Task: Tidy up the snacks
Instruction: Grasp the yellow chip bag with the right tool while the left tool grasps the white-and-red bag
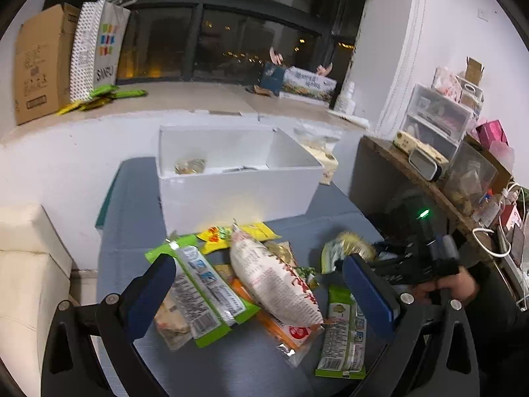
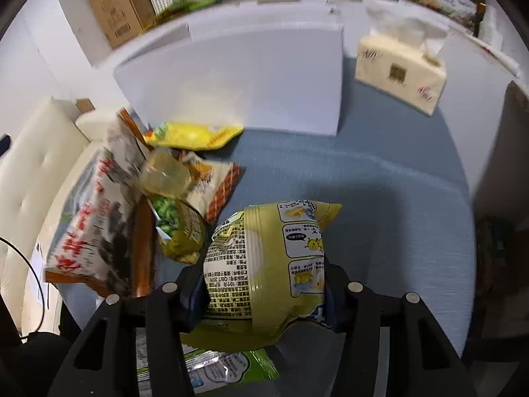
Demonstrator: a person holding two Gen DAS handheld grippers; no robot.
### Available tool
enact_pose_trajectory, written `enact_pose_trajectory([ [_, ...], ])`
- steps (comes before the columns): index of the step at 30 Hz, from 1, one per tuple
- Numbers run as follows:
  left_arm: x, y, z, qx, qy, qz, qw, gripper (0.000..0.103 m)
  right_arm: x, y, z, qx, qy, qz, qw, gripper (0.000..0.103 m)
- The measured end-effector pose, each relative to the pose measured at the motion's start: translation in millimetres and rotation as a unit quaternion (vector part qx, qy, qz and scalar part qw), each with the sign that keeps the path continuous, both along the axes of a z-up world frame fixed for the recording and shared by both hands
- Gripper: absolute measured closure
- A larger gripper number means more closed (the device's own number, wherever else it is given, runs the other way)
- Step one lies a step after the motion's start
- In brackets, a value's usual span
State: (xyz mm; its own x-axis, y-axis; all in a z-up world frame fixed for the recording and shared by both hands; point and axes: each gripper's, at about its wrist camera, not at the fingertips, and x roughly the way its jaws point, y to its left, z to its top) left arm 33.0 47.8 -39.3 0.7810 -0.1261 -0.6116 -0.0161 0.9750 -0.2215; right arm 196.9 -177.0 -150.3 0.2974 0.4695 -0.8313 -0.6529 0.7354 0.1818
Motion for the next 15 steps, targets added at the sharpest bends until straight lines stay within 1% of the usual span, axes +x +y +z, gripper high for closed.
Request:
enact_pose_trajectory([
  [3, 18, -11, -13, 0.004, 0.028, -0.014, 0.9995, 0.000, -12, -8, 26, 0.021, -0.026, -0.006, 0.999, 0.044],
  [6, 44, -21, -33, 0.007, 0.070, -0.035, 0.9969, 0.000, -27, -26, 54, 0.059, -0.050, -0.013, 0.997, 0.044],
  [9, 74, -27, -59, 0.021, 0.128, -0.031, 0.9910, 0.000, -47, -37, 79, 0.088, -0.081, -0.016, 0.993, 0.044],
  [11, 89, -28, -74, 0.022, 0.160, -0.025, 0.9865, 0.000, -58, -46, 91, 0.099, -0.093, -0.018, 0.991, 0.044],
  [15, 106, -32, -89, 0.029, 0.186, -0.024, 0.9818, 0.000, -74, -62, 105, 0.113, -0.106, -0.023, 0.988, 0.044],
])
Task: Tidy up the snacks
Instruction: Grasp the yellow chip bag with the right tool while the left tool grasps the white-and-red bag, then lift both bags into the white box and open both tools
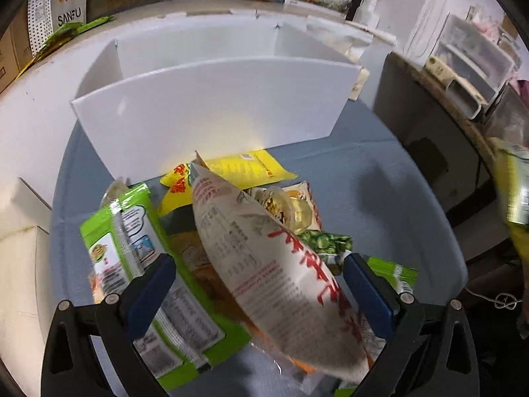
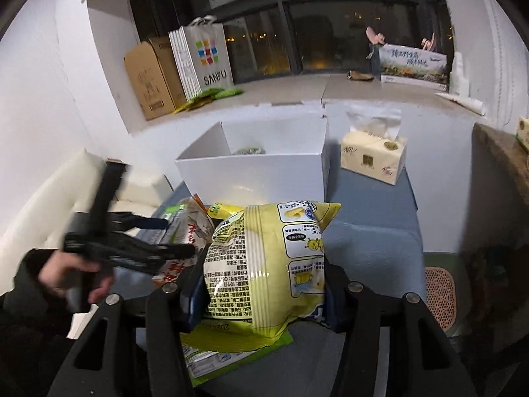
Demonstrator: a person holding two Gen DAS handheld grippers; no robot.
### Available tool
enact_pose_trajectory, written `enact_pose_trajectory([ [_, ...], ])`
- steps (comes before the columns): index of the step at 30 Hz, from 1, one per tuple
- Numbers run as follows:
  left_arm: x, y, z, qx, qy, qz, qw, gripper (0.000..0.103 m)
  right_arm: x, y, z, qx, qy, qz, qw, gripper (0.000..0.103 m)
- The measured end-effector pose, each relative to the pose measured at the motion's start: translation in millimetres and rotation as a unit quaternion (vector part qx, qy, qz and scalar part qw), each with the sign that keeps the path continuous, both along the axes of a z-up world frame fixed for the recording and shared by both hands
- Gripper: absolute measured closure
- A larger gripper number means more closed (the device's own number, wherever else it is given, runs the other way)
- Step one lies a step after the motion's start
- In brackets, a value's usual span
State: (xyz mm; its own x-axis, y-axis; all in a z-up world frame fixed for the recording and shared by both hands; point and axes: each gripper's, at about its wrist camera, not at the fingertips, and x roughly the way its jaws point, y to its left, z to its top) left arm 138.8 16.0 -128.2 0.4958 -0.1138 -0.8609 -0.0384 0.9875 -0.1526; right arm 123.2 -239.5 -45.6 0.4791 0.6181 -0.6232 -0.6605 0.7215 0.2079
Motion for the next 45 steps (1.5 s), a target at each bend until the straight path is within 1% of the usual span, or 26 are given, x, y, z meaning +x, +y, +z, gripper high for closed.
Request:
enact_pose_trajectory([
  [2, 4, -4, -4, 0.018, 0.007, -0.001, 0.9998, 0.001, -2, -3, 1, 0.002, -0.001, -0.002, 1.000, 0.043],
  [3, 5, -6, -6, 0.027, 0.009, -0.003, 0.9996, 0.003, -2, -4, 1, 0.003, -0.001, -0.003, 1.000, 0.043],
  [4, 5, -8, -5, 0.034, 0.006, -0.006, 0.9994, 0.010, 1, -3, 0, 0.004, 0.001, -0.004, 1.000, 0.043],
  [5, 3, -9, -4, 0.025, 0.000, -0.015, 0.9996, 0.030, 2, -2, -1, 0.004, 0.003, -0.002, 1.000, 0.043],
  [6, 1, -7, -2, 0.023, -0.004, -0.013, 0.9996, 0.046, 2, -1, -2, 0.002, 0.004, -0.001, 1.000, 0.043],
  [7, -4, -6, 2, 0.016, -0.013, -0.011, 0.9997, 0.051, 4, 1, -5, 0.000, 0.005, 0.000, 1.000, 0.043],
  [8, -9, -2, 8, 0.012, -0.025, -0.011, 0.9996, 0.062, 4, 3, -7, -0.001, 0.008, 0.002, 1.000, 0.043],
  [9, -15, 0, 13, 0.013, -0.039, -0.007, 0.9991, 0.067, 4, 4, -8, -0.001, 0.010, 0.004, 1.000, 0.043],
  [12, -37, 10, 32, -0.012, -0.085, -0.005, 0.9963, 0.068, 3, 8, -12, -0.001, 0.013, 0.009, 1.000, 0.043],
  [15, -61, 22, 56, -0.036, -0.137, 0.000, 0.9900, 0.069, 5, 14, -15, -0.001, 0.016, 0.013, 1.000, 0.043],
  [17, -73, 31, 74, -0.055, -0.171, 0.006, 0.9838, 0.069, 7, 18, -17, -0.001, 0.017, 0.017, 1.000, 0.043],
  [19, -81, 39, 92, -0.053, -0.208, 0.011, 0.9767, 0.069, 11, 24, -17, -0.003, 0.015, 0.019, 1.000, 0.043],
  [22, -84, 49, 120, -0.048, -0.247, 0.021, 0.9677, 0.069, 20, 35, -11, 0.001, 0.008, 0.023, 1.000, 0.043],
  [25, -63, 64, 142, -0.040, -0.272, 0.031, 0.9610, 0.069, 40, 49, 3, 0.013, -0.002, 0.026, 1.000, 0.043],
  [27, -44, 72, 152, -0.040, -0.279, 0.036, 0.9587, 0.069, 58, 59, 15, 0.026, -0.009, 0.023, 0.999, 0.043],
  [29, -11, 83, 161, -0.031, -0.286, 0.042, 0.9567, 0.069, 83, 73, 29, 0.038, -0.013, 0.018, 0.999, 0.043],
  [31, 15, 93, 168, -0.029, -0.288, 0.047, 0.9561, 0.069, 110, 89, 43, 0.043, -0.022, 0.011, 0.999, 0.043],
  [33, 43, 103, 168, -0.018, -0.279, 0.060, 0.9583, 0.069, 134, 104, 51, 0.040, -0.034, 0.002, 0.999, 0.043],
  [35, 73, 114, 163, -0.018, -0.262, 0.069, 0.9624, 0.069, 163, 123, 56, 0.025, -0.043, -0.009, 0.999, 0.043],
  [37, 93, 123, 153, -0.021, -0.247, 0.076, 0.9659, 0.068, 192, 139, 54, 0.017, -0.029, -0.012, 0.999, 0.043],
  [39, 110, 127, 144, -0.013, -0.237, 0.078, 0.9683, 0.068, 212, 152, 49, 0.008, -0.017, -0.012, 1.000, 0.043],
  [41, 120, 129, 135, -0.010, -0.221, 0.075, 0.9724, 0.066, 223, 161, 44, -0.004, -0.013, -0.010, 1.000, 0.043],
  [43, 127, 131, 126, -0.002, -0.210, 0.080, 0.9744, 0.062, 234, 169, 37, -0.015, -0.015, -0.012, 1.000, 0.042],
  [44, 128, 133, 122, 0.008, -0.204, 0.091, 0.9746, 0.041, 238, 172, 35, -0.018, -0.010, -0.011, 1.000, 0.039],
  [45, 130, 136, 119, 0.012, -0.196, 0.098, 0.9757, 0.006, 242, 173, 31, -0.018, -0.001, -0.010, 1.000, 0.038],
])
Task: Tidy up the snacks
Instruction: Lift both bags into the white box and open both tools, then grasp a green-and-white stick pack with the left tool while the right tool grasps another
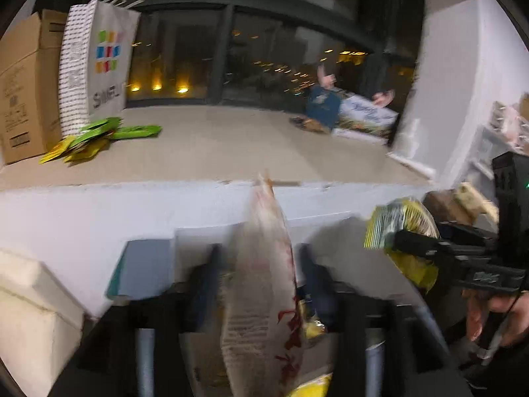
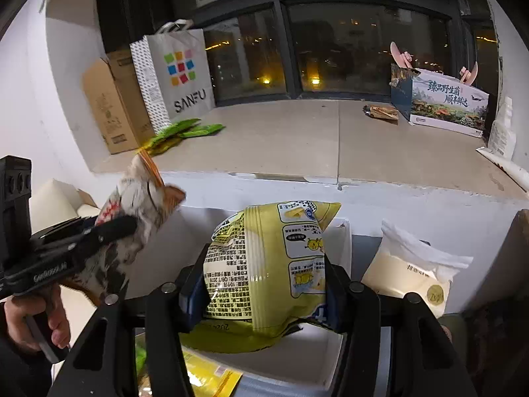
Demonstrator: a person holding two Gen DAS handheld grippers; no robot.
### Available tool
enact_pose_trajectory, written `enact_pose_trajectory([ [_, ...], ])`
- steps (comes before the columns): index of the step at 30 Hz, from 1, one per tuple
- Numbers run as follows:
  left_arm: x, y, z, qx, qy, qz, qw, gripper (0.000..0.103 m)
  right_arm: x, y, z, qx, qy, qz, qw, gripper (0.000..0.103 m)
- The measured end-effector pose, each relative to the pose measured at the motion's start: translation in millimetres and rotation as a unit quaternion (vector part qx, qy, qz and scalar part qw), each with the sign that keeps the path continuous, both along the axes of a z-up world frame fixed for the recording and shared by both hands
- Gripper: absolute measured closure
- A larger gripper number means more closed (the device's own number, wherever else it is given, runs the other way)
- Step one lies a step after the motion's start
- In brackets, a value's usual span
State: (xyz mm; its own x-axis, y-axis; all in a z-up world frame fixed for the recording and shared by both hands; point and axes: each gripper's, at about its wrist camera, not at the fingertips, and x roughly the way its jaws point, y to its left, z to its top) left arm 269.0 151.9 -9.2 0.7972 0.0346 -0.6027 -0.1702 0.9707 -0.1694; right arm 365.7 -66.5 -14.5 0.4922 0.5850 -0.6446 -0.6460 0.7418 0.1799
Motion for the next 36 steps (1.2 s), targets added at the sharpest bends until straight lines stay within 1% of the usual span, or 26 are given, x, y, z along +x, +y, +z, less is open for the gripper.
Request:
enact_pose_trajectory([
  [1, -1, 3, -3, -0.004, 0.003, 0.005, 1.0000, 0.001, 6, 0, -4, 0.005, 0.011, -0.004, 1.000, 0.025],
  [2, -2, 5, -6, -0.009, 0.005, 0.006, 0.9999, 0.000, 8, -1, -6, 0.007, 0.015, -0.010, 1.000, 0.001],
  [3, -2, 5, -9, -0.011, 0.010, 0.005, 0.9999, 0.000, 9, -2, -8, 0.004, 0.017, -0.015, 1.000, 0.000],
  [5, -4, 6, -13, -0.008, 0.021, 0.009, 0.9997, 0.000, 8, -2, -11, -0.006, 0.011, -0.013, 1.000, 0.000],
  [7, -9, 8, -14, 0.002, 0.021, 0.016, 0.9996, 0.000, 4, -4, -12, -0.008, 0.005, -0.008, 1.000, 0.000],
  [13, -32, 5, -4, 0.005, 0.015, 0.014, 0.9998, 0.000, -18, -13, -2, 0.015, 0.002, 0.011, 1.000, 0.000],
  [16, -59, -4, 8, 0.012, -0.002, 0.006, 0.9999, 0.000, -38, -21, 6, 0.027, -0.008, 0.019, 0.999, 0.000],
  [18, -81, -8, 13, 0.002, -0.012, -0.003, 0.9999, 0.000, -55, -29, 10, 0.040, -0.008, 0.031, 0.999, 0.000],
  [21, -117, -17, 16, -0.004, -0.023, -0.017, 0.9996, 0.000, -85, -42, 14, 0.042, -0.019, 0.048, 0.998, 0.000],
  [23, -144, -20, 14, -0.012, -0.024, -0.016, 0.9995, 0.000, -104, -51, 15, 0.042, -0.028, 0.056, 0.997, 0.000],
  [26, -181, -24, 4, -0.029, -0.023, -0.014, 0.9992, 0.000, -144, -74, 12, 0.052, -0.030, 0.071, 0.996, 0.000],
  [29, -211, -25, -15, -0.055, -0.002, 0.000, 0.9985, 0.000, -176, -94, 3, 0.059, -0.028, 0.076, 0.995, 0.000],
  [32, -230, -29, -34, -0.060, 0.029, 0.023, 0.9975, 0.000, -204, -113, -11, 0.059, -0.017, 0.071, 0.996, 0.000],
  [34, -240, -34, -47, -0.062, 0.047, 0.034, 0.9964, 0.000, -221, -124, -18, 0.057, -0.018, 0.067, 0.996, 0.000],
  [36, -242, -39, -54, -0.061, 0.059, 0.027, 0.9960, 0.000, -233, -131, -22, 0.051, -0.024, 0.056, 0.997, 0.000],
])
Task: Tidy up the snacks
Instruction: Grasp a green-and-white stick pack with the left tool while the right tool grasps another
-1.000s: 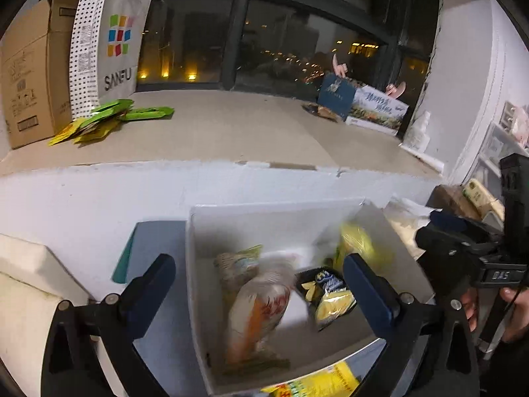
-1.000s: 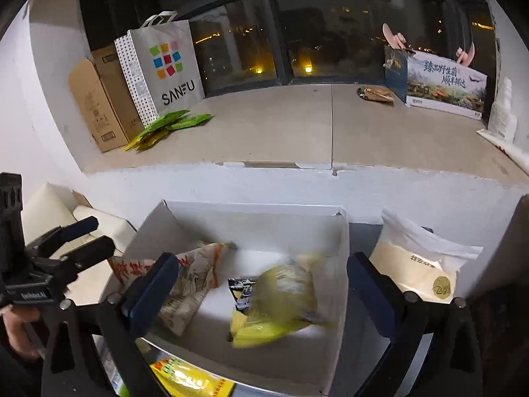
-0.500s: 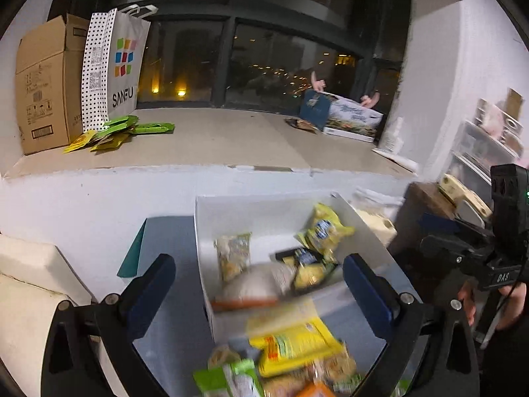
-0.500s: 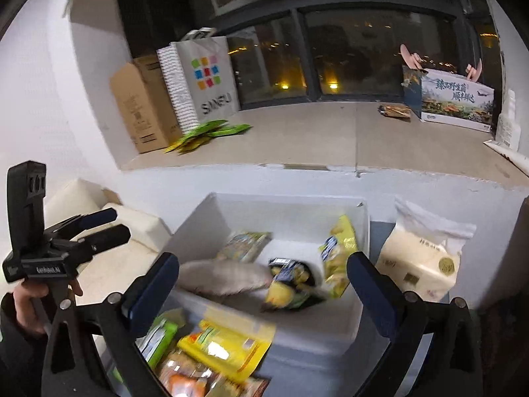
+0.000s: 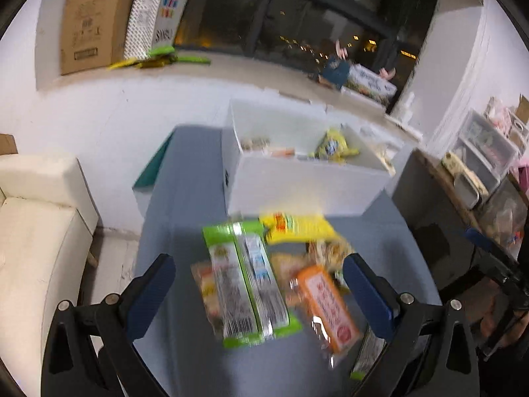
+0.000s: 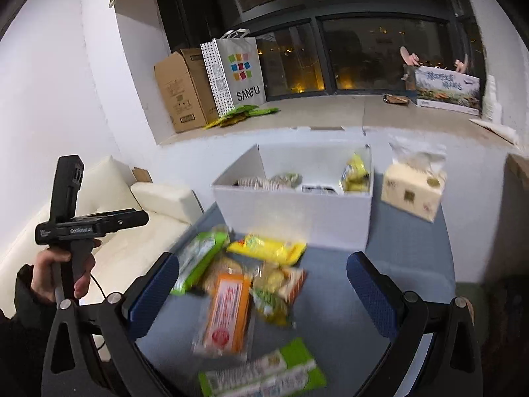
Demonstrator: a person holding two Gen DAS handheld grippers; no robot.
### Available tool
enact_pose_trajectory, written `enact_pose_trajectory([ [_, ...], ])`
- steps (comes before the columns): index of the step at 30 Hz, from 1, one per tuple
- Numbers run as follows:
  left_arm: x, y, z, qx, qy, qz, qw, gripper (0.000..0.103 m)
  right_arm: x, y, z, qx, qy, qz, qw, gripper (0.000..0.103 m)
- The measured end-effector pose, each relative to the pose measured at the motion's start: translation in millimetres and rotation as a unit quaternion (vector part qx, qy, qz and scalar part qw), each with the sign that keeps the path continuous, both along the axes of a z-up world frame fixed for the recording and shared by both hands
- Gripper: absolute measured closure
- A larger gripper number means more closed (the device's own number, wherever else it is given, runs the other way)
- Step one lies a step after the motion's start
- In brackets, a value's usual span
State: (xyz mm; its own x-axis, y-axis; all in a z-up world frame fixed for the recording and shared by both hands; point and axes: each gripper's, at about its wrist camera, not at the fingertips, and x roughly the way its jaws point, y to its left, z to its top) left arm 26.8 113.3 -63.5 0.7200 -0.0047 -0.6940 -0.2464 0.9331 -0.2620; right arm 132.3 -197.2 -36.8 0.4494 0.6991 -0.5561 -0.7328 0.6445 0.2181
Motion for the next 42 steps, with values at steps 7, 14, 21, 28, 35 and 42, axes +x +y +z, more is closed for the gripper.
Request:
enact_pose_trajectory([
  [7, 19, -12, -12, 0.019, 0.037, -0.010, 0.9991, 0.000, -14, -16, -1, -0.007, -0.009, -0.015, 1.000, 0.000],
  [14, 75, -10, -68, 0.042, 0.158, -0.011, 0.9866, 0.000, -14, -19, -6, -0.005, -0.001, -0.026, 1.000, 0.000],
  [21, 86, -11, -93, 0.051, 0.175, -0.021, 0.9830, 0.039, -18, -19, -13, -0.017, 0.000, -0.028, 0.999, 0.000],
  [28, 51, -10, -43, 0.049, 0.086, -0.031, 0.9946, 0.042, -21, -13, -20, -0.034, 0.004, -0.022, 0.999, 0.000],
  [35, -4, -19, 20, 0.045, -0.026, -0.079, 0.9955, 0.042, -19, -1, -39, -0.106, -0.014, 0.064, 0.992, 0.000],
  [42, -35, -29, 38, 0.051, -0.049, -0.119, 0.9903, 0.041, -32, 25, -95, -0.320, -0.102, 0.297, 0.894, 0.000],
])
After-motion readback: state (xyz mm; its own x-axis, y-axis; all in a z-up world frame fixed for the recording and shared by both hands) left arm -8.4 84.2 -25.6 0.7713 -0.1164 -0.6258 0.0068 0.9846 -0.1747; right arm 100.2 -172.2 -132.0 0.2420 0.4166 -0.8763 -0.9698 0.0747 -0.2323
